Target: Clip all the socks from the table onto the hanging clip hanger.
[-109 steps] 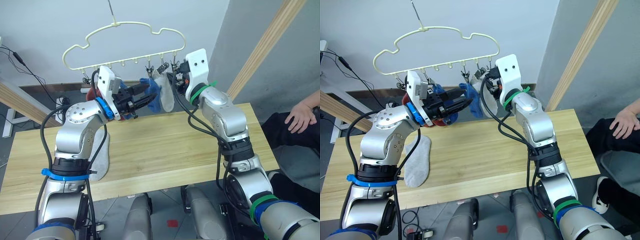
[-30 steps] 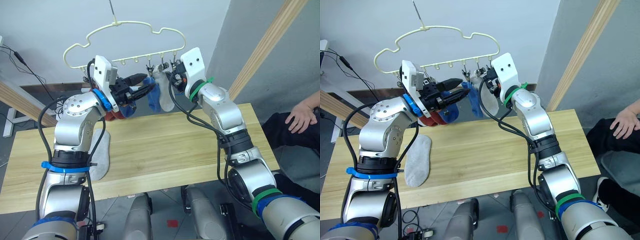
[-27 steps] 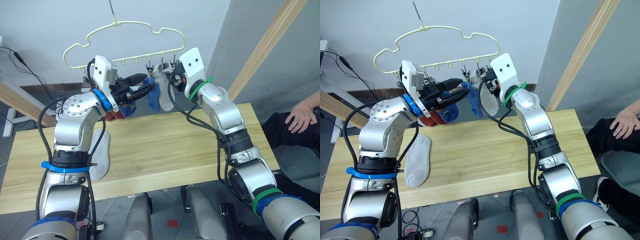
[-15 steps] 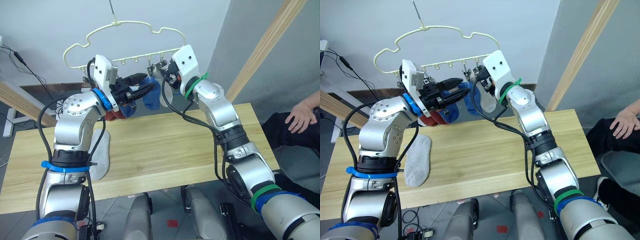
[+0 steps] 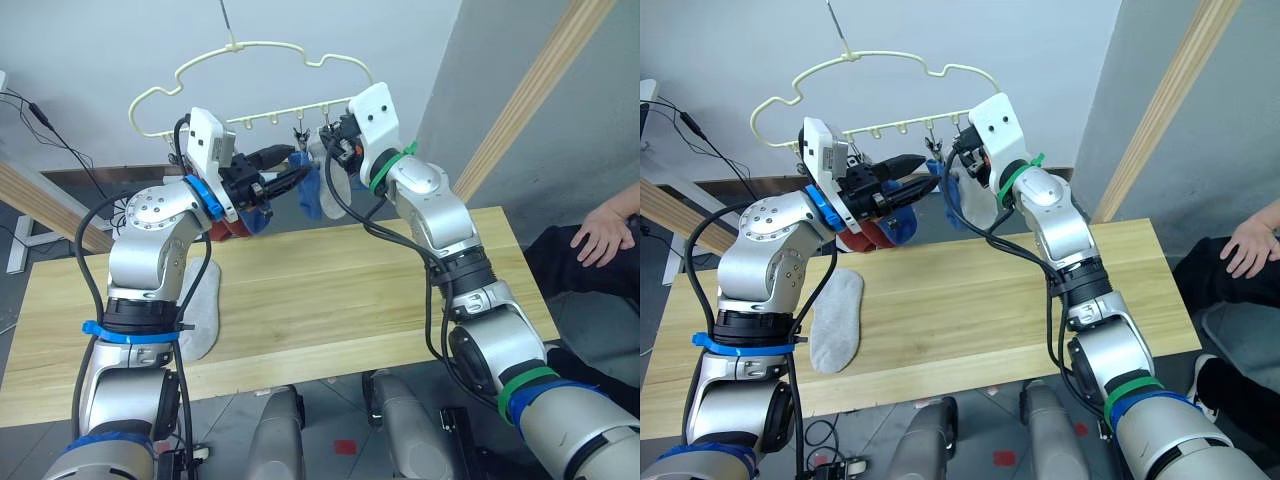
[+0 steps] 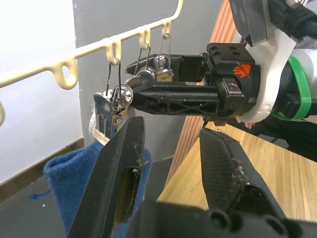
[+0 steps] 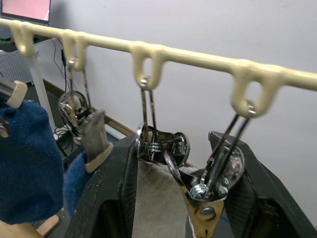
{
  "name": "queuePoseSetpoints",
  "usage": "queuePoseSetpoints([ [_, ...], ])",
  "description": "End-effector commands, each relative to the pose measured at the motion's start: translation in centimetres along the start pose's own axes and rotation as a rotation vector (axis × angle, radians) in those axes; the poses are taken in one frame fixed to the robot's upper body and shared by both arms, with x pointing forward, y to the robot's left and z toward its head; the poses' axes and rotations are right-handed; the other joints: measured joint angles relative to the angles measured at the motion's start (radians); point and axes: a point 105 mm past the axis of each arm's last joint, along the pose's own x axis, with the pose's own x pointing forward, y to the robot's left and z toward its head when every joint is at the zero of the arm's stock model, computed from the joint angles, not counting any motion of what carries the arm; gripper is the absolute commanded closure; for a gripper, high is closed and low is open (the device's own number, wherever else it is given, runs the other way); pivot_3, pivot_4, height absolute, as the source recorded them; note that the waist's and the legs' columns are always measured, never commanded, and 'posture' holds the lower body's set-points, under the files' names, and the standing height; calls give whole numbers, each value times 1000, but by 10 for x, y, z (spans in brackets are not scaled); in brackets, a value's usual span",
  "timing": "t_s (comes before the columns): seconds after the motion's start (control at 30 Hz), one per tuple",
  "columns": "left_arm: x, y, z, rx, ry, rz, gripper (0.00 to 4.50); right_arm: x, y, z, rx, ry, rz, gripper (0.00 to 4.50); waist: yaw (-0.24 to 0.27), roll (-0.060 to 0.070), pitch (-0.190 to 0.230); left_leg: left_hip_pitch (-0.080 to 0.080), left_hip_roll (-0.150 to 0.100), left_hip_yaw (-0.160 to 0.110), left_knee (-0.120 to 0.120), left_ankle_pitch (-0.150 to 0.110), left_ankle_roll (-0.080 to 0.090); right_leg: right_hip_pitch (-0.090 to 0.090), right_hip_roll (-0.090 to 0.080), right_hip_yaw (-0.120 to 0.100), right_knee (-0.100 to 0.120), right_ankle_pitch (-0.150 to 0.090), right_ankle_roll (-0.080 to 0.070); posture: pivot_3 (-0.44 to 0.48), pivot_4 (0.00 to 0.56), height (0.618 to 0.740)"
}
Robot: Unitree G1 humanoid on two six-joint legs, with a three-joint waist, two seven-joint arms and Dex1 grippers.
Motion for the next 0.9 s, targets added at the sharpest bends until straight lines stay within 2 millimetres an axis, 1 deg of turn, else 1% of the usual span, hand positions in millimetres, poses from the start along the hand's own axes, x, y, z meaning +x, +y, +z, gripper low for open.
queuePoseSetpoints([
  [0.03, 1, 0, 16, 49, -41, -4, 2492, -5, -5, 21, -6, -58, -2, 2224, 0, 0, 0, 0, 0, 0, 0, 0, 0, 0, 0, 0, 0, 0, 0, -57, 313, 740],
  [0.27, 2, 0, 15, 46, -43, -5, 2492, -16, -7, 17, 19, -43, 11, 2224, 0, 0, 0, 0, 0, 0, 0, 0, 0, 0, 0, 0, 0, 0, 0, -60, 319, 740],
  [0.33, 2, 0, 17, 43, -49, -4, 2492, -20, -7, 14, 33, -39, 18, 2224, 1, 0, 0, 0, 0, 0, 0, 0, 0, 0, 0, 0, 0, 0, 0, -59, 320, 740],
  [0.47, 1, -1, 21, 34, -64, -24, 2492, -25, -9, 16, 52, -52, 23, 2224, 1, 0, 0, 0, 0, 0, 0, 0, 0, 0, 0, 0, 1, 0, 0, -58, 322, 740],
  [0.6, -2, -5, 23, 43, -51, -65, 2492, -27, -12, 13, 54, -38, 14, 2224, 0, 0, 0, 0, 0, 0, 1, 0, 0, 0, 0, 0, 1, 0, 0, -57, 324, 740],
  [0.8, -3, -1, 26, 59, -49, -55, 2492, -24, -16, 11, 106, -16, -24, 2224, -1, 0, 0, 1, 0, 0, 1, 0, 0, 0, 0, 0, 2, 0, 0, -53, 323, 740],
  [0.9, -2, 0, 26, 63, -50, -50, 2492, -22, -18, 11, 95, -10, -45, 2224, 0, 0, 0, 1, 0, 0, 1, 0, 0, 0, 0, 0, 2, 0, 0, -53, 323, 740],
])
